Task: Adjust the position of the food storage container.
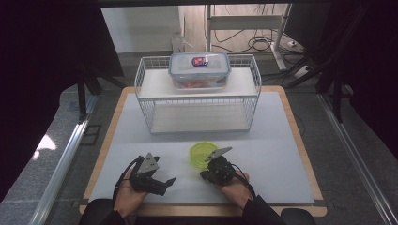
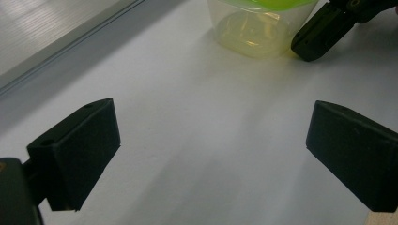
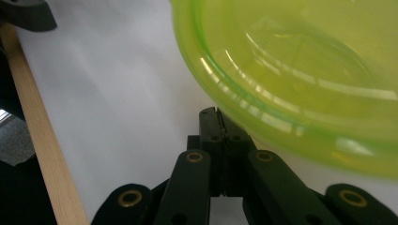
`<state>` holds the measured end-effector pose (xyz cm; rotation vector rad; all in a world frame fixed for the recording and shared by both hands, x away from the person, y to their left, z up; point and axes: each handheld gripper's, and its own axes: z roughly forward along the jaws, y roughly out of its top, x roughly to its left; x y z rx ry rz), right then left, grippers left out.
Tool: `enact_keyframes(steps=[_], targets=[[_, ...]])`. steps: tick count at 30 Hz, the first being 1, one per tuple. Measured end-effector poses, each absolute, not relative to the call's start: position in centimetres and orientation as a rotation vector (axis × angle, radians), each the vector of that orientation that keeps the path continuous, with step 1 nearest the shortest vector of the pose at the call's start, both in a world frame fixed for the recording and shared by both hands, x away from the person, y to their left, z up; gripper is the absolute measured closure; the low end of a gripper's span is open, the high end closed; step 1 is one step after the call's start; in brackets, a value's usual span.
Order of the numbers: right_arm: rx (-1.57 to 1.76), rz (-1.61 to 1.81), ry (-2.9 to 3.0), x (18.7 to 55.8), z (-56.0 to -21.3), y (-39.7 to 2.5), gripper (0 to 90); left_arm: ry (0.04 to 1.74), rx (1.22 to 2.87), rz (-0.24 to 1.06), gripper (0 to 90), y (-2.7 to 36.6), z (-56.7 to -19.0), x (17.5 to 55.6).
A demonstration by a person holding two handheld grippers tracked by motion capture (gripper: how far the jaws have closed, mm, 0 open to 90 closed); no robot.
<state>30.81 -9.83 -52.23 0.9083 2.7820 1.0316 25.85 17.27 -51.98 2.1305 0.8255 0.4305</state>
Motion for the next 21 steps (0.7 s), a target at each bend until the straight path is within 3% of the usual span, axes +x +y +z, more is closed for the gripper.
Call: enact_keyframes(steps=[3, 7, 21], targets=[[0.883, 1.018, 2.773, 30.4, -51.8, -10.2, 89.5, 0.831, 2.133, 0.426, 3.4, 17.3, -52.0, 25.9], [0.882, 0.999, 2.733, 30.1, -51.2, -12.1, 80.9, 0.838, 2.134, 0.435, 3.5, 17.6, -51.9, 26.0], [0.895, 1.051, 2.62, 30.8, -50.1, -17.5, 31.4, 0.841, 2.156, 0.45, 2.9, 18.3, -51.9, 26.2]])
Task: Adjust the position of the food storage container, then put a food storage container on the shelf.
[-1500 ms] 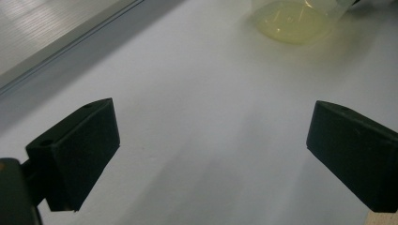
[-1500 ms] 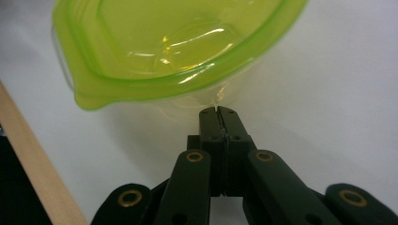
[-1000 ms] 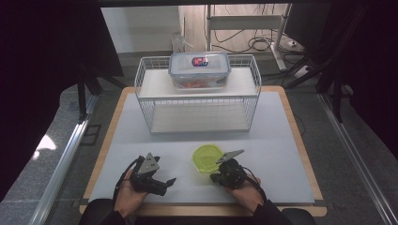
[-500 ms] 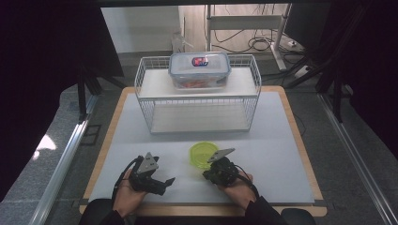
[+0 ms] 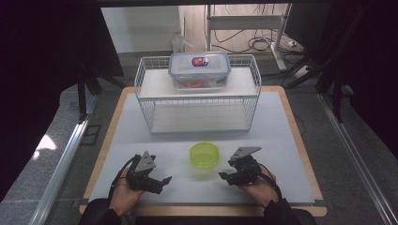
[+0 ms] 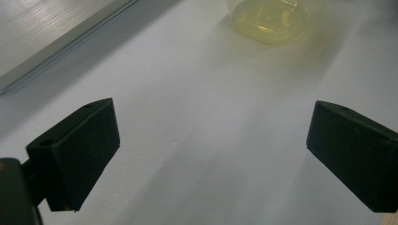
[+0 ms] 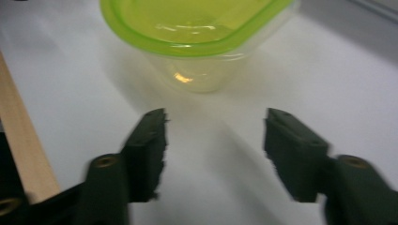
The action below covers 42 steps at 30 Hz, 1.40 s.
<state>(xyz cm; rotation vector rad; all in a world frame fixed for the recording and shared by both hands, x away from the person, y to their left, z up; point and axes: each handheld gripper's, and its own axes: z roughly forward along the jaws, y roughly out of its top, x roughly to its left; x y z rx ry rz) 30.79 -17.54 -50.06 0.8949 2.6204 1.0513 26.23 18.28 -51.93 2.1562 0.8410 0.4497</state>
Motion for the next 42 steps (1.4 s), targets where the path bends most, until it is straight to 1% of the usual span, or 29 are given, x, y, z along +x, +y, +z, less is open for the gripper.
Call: enact_keyframes(steps=[6, 7, 11, 18, 35, 38, 40, 42], targets=[[0.957, 1.098, 2.535, 31.2, -50.0, -19.1, 13.4, 0.837, 2.161, 0.45, 2.8, 18.2, -52.0, 26.2], [0.962, 1.098, 2.531, 31.3, -50.0, -19.3, 11.7, 0.836, 2.162, 0.449, 2.8, 18.2, -52.0, 26.2], [0.975, 1.108, 2.534, 31.5, -50.3, -19.5, 6.6, 0.829, 2.166, 0.454, 2.7, 18.0, -52.0, 26.2], [0.964, 1.147, 2.515, 31.6, -50.0, -19.4, 2.7, 0.826, 2.159, 0.459, 2.7, 18.1, -52.0, 26.1], [1.077, 1.204, 2.545, 32.6, -48.4, -18.5, 1.8, 0.821, 2.166, 0.464, 2.7, 17.9, -52.0, 26.2], [1.1, 1.21, 2.561, 33.0, -48.3, -18.2, 6.1, 0.819, 2.168, 0.462, 2.7, 17.8, -52.0, 26.1], [1.109, 1.218, 2.584, 33.4, -48.3, -18.0, 10.6, 0.817, 2.171, 0.463, 2.7, 17.8, -52.1, 26.1], [1.123, 1.23, 2.593, 33.9, -48.3, -17.6, 16.9, 0.817, 2.172, 0.462, 2.7, 17.8, -52.1, 26.1]])
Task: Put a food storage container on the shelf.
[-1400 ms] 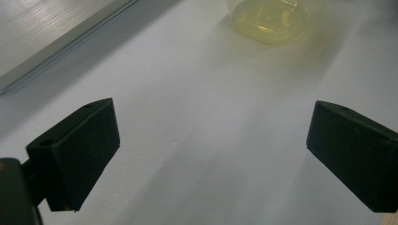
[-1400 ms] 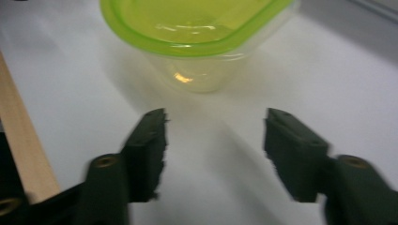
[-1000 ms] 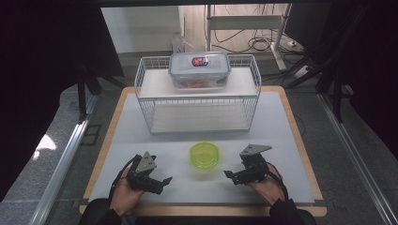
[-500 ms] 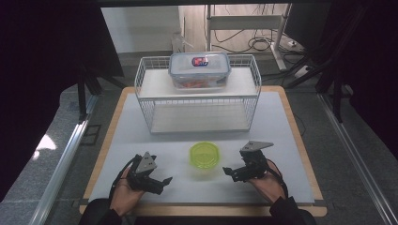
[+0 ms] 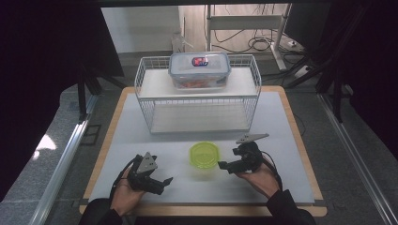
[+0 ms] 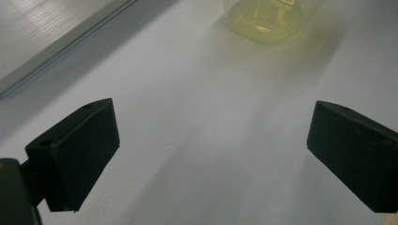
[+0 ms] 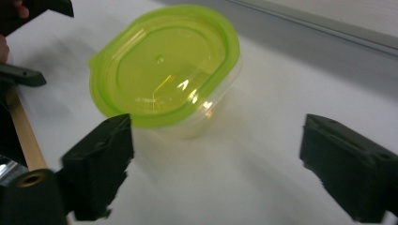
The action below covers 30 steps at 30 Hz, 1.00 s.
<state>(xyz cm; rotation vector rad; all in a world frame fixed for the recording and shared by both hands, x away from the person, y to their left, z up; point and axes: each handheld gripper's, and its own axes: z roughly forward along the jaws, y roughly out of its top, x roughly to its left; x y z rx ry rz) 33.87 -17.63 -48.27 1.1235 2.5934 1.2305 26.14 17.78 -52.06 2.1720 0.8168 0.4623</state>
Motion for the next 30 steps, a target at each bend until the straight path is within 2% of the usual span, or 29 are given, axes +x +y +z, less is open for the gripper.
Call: enact_keyframes(steps=[9, 21, 22, 26, 30], targets=[[1.258, 1.311, 2.67, 36.3, -49.0, -16.2, 43.0, 0.812, 2.177, 0.46, 2.7, 17.7, -52.1, 26.1], [1.417, 1.437, 2.708, 37.6, -49.4, -16.3, 66.4, 0.806, 2.187, 0.46, 2.7, 17.5, -52.2, 26.1], [1.42, 1.435, 2.71, 37.6, -49.3, -16.2, 72.1, 0.806, 2.187, 0.461, 2.7, 17.5, -52.2, 26.1], [1.387, 1.384, 2.714, 37.5, -49.2, -16.1, 77.9, 0.804, 2.189, 0.462, 2.7, 17.5, -52.2, 26.1], [1.363, 1.358, 2.731, 37.6, -48.9, -15.7, 77.3, 0.804, 2.19, 0.463, 2.7, 17.5, -52.2, 26.1]])
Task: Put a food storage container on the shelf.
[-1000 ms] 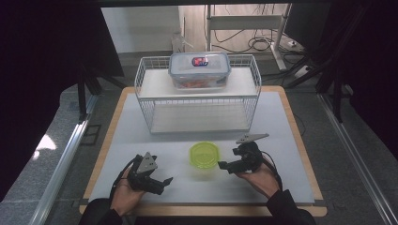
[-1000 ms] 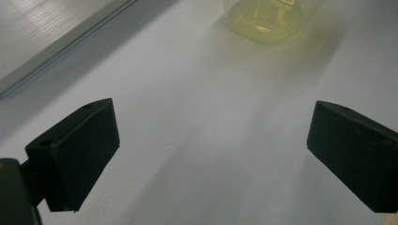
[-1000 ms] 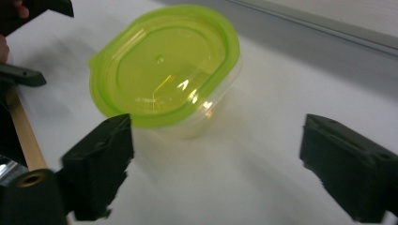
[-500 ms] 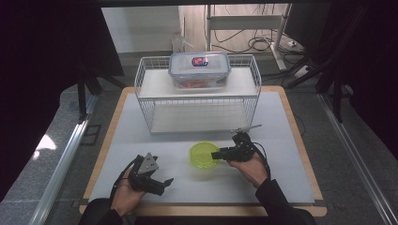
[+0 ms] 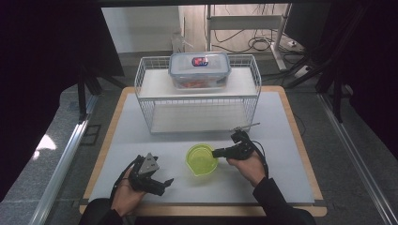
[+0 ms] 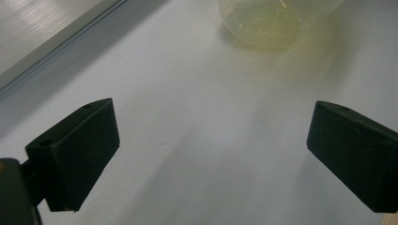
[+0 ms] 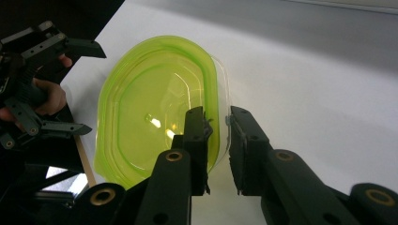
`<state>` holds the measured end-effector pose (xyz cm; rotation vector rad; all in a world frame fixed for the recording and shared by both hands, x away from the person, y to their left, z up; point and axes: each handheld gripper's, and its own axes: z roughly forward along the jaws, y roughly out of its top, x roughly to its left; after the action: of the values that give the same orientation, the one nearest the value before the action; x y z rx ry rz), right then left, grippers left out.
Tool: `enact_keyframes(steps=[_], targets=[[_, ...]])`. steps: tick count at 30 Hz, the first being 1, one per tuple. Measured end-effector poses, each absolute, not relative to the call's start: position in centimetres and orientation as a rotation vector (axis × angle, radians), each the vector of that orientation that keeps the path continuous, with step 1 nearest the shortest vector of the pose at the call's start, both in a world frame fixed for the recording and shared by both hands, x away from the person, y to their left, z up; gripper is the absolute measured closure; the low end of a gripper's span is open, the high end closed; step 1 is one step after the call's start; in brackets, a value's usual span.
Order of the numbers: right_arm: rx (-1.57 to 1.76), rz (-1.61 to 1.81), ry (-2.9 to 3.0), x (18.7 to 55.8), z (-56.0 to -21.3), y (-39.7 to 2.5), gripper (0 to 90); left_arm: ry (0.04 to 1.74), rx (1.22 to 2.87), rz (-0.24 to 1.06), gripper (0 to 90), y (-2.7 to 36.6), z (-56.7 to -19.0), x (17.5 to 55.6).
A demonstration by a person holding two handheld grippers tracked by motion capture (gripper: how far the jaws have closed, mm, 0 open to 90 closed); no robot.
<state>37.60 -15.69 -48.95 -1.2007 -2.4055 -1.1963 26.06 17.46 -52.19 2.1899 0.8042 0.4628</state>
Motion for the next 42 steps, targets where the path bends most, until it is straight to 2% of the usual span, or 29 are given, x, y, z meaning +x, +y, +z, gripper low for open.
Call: enact_keyframes(steps=[9, 12, 15, 20, 25, 42], targets=[[-1.213, -1.195, -2.439, 38.7, -48.5, -14.7, 61.7, 0.801, 2.195, 0.464, 2.8, 17.5, -52.2, 26.1], [-1.21, -1.181, -2.443, 39.2, -48.6, -14.4, 60.7, 0.8, 2.196, 0.465, 2.8, 17.5, -52.2, 26.0], [-1.214, -1.168, -2.41, 39.7, -48.9, -14.3, 63.7, 0.8, 2.196, 0.463, 2.8, 17.5, -52.2, 26.0], [-1.199, -1.155, -2.385, 40.0, -49.1, -14.4, 74.4, 0.8, 2.198, 0.461, 2.8, 17.4, -52.2, 26.0], [-1.178, -1.142, -2.363, 40.2, -49.0, -14.2, 79.4, 0.799, 2.201, 0.464, 2.8, 17.4, -52.2, 26.0], [-1.174, -1.238, -2.264, 39.5, -47.8, -15.1, 82.8, 0.798, 2.203, 0.466, 2.9, 17.3, -52.3, 26.0]])
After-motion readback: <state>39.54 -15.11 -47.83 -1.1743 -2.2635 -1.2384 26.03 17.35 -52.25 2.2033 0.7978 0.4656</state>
